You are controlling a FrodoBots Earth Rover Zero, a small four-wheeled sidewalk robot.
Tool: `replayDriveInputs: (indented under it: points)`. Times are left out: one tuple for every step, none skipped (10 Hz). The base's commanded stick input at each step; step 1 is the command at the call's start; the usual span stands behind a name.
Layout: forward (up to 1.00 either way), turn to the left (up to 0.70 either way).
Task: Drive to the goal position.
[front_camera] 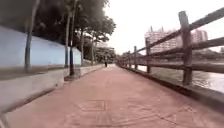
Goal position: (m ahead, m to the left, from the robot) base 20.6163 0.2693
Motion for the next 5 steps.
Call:
replayDriveInputs:
  points:
    - [0.98, 0.0]
    - [0.98, 0.0]
    - [0.98, 0.0]
    - [0.98, 0.0]
    - [0.98, 0.0]
